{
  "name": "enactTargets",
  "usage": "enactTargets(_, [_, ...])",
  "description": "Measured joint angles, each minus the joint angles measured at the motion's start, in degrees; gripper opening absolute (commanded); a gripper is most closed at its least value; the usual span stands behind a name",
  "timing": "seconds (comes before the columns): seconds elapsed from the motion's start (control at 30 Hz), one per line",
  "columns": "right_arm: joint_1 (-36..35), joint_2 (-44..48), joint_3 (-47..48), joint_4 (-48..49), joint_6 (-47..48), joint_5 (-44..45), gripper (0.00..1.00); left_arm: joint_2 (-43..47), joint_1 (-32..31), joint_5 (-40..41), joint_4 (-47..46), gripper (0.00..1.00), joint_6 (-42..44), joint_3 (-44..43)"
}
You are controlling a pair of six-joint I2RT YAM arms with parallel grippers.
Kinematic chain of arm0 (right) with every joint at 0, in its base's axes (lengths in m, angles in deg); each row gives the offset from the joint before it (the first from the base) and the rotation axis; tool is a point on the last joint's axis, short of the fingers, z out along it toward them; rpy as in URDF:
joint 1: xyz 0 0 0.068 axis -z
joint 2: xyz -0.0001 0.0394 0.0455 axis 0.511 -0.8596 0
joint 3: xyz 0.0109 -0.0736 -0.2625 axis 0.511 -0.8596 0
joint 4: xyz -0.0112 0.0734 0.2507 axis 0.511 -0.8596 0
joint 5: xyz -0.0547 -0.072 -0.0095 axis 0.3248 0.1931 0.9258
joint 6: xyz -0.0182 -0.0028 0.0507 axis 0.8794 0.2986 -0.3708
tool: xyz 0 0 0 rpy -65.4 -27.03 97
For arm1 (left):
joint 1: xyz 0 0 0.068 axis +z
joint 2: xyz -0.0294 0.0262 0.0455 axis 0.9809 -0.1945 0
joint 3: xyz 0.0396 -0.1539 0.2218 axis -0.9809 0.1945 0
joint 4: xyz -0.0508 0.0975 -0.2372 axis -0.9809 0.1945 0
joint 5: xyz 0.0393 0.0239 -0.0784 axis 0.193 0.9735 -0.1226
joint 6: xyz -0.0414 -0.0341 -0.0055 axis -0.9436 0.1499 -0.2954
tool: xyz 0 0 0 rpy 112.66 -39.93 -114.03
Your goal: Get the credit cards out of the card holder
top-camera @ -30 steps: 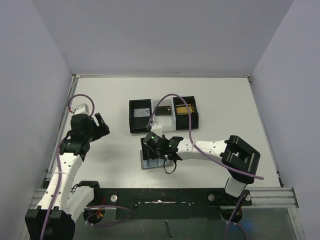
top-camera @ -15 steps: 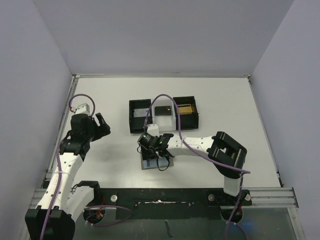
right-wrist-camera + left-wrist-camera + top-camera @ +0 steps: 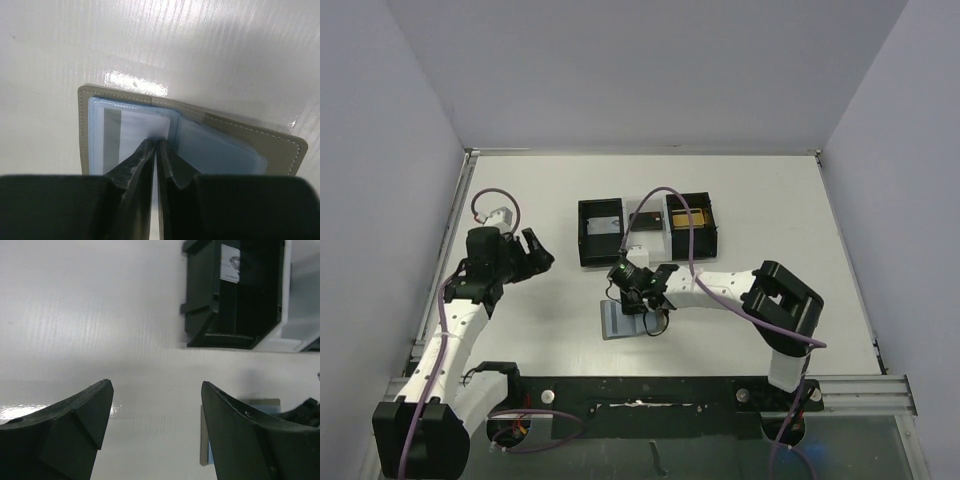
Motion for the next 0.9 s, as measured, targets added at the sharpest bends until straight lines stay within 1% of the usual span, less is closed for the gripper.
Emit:
enactTargets(0.13, [1.6, 1.2, -2.4, 3.0, -0.7, -2.5, 0.0, -1.6, -0.8, -9.1, -3.3, 0.61, -2.1, 2.3])
enactTargets(0.2, [2.5, 2.2, -4.5, 5.5, -1.2, -4.1, 0.0, -2.4, -2.3, -13.2, -4.8, 0.6, -4.0, 3.7])
enactTargets(0.3, [4.2, 3.9, -8.2, 10.0, -2.3, -7.3, 0.0, -3.2, -8.7, -16.9, -7.8, 0.6, -7.7, 5.9])
enactTargets(0.4, [6.2, 5.3, -11.9, 14.9, -3.5, -11.4, 0.0, -3.6, -16.9, -18.4, -12.0, 0.58, -11.9, 8.0])
enactTargets(0.53, [7.9, 6.0, -14.8, 19.2, -4.8, -15.8, 0.0, -4.4, -22.9, -18.6, -19.7, 0.54, -18.7, 12.5])
enactTargets(0.63, [8.7, 6.1, -15.9, 21.0, -5.6, -17.4, 0.0, -6.6, -25.5, -18.0, -23.4, 0.51, -22.6, 15.0])
enactTargets(0.7, [9.0, 6.1, -16.3, 21.7, -5.9, -18.0, 0.0, -9.0, -27.1, -17.5, -25.0, 0.47, -24.8, 15.6])
enactTargets(0.9, [9.4, 6.2, -17.0, 22.9, -6.7, -18.8, 0.0, -13.1, -29.5, -16.1, -30.2, 0.41, -29.0, 16.6])
